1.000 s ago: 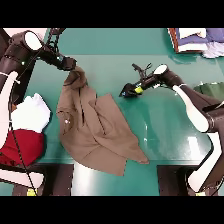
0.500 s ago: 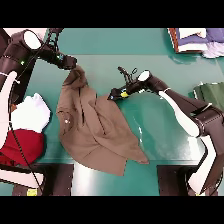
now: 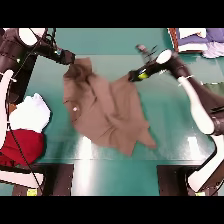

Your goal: Fold the shirts.

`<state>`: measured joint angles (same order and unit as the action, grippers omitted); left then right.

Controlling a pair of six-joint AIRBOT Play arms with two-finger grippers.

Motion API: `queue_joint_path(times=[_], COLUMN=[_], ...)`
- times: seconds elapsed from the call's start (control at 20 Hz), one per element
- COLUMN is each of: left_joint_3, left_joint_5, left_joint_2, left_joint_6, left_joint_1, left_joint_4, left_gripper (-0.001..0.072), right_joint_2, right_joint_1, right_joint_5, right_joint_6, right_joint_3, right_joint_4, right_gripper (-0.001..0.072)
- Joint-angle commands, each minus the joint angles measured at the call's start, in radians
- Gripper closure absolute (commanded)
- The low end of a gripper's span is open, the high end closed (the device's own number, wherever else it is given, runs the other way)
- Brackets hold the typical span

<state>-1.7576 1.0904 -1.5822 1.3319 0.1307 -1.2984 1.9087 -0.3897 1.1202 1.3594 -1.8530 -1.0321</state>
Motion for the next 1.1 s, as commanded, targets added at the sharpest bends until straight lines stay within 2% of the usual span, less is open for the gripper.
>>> queue_joint_path(times=[0.0,0.2,0.35,0.4,0.45,0.5,0.65,0.75,0.9,1.05], left_joint_3=[-0.013,-0.010,-0.010,-0.010,-0.011,-0.011,-0.014,-0.006,0.111,0.399], left_joint_5=[-0.069,-0.157,-0.198,-0.200,-0.198,-0.182,-0.075,0.050,0.160,0.091], left_joint_2=[0.000,-0.014,-0.028,-0.028,-0.028,-0.027,-0.008,0.018,0.067,0.180], left_joint_6=[-0.031,-0.031,-0.003,0.011,0.031,0.033,0.085,0.122,0.131,0.129], left_joint_1=[0.000,0.000,0.000,0.000,0.000,-0.001,-0.001,-0.009,-0.015,-0.013], left_joint_4=[-0.002,-0.004,-0.005,-0.005,-0.005,-0.011,-0.105,-0.131,-0.035,0.211], left_gripper=[0.0683,0.0681,0.0668,0.0446,0.0209,0.0138,0.0138,0.0138,0.0140,0.0139], right_joint_2=[-0.068,-0.090,-0.089,-0.089,-0.090,-0.091,-0.112,-0.138,-0.180,-0.281], right_joint_1=[0.156,0.271,0.288,0.288,0.288,0.289,0.298,0.303,0.301,0.296], right_joint_5=[0.048,0.081,0.071,0.063,0.062,0.071,0.151,0.265,0.428,0.418], right_joint_6=[0.072,0.098,0.099,0.099,0.099,0.099,0.095,0.052,0.014,-0.008], right_joint_3=[-0.071,-0.071,-0.071,-0.071,-0.071,-0.071,-0.071,-0.071,-0.065,0.059], right_joint_4=[-0.120,-0.120,-0.112,-0.112,-0.111,-0.112,-0.115,-0.117,-0.117,-0.111], right_gripper=[0.0699,0.0699,0.0688,0.0545,0.0357,0.0333,0.0334,0.0335,0.0335,0.0335])
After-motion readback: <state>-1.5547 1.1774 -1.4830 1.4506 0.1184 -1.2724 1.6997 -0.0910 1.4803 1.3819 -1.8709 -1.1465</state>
